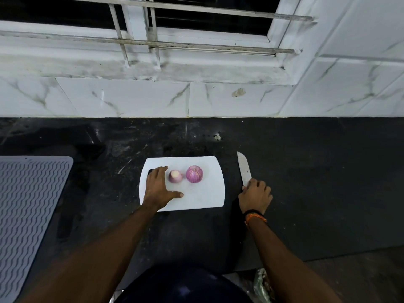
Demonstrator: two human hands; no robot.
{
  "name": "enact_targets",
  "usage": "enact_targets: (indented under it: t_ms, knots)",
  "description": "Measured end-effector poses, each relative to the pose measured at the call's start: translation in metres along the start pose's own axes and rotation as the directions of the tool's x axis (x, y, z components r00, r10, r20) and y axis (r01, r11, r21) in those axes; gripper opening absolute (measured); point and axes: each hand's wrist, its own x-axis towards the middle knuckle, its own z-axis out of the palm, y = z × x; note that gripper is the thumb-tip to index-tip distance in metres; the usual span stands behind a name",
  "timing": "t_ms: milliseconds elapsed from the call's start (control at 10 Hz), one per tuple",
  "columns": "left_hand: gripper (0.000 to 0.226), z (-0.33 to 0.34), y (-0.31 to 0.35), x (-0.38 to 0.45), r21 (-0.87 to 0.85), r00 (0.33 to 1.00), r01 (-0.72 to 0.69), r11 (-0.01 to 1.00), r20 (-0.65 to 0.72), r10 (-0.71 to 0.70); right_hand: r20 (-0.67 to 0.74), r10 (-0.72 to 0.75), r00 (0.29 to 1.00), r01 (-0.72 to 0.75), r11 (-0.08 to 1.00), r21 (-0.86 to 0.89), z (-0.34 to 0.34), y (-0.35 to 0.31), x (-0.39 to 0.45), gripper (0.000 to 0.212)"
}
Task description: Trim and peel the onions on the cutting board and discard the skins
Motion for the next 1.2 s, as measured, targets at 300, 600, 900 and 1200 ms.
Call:
enact_targets:
  t_ms: [300,600,900,1200]
  knots:
    - [0.107,0.002,-0.001,-0.001,-0.028,0.999,0.048,0.998,0.009,-0.048,-0.117,-0.458,0.881,0.471,0.869,0.152,0.019,-0.043,-0.015,0.036]
    - [0.105,0.007,0.006,0.007,0.007,0.998,0.065,0.998,0.015,-0.065,-0.035,-0.547,0.836,0.548,0.836,0.029,0.034,-0.060,-0.018,0.058]
    - [0.105,0.008,0.009,0.009,0.056,0.998,0.056,0.997,0.007,-0.057,0.056,-0.552,0.832,0.553,0.833,0.006,0.026,-0.066,-0.013,0.052]
    - [0.103,0.005,0.010,0.007,0.057,0.998,0.052,0.997,0.030,-0.054,0.054,-0.527,0.848,0.530,0.846,-0.057,0.013,-0.072,-0.009,0.038]
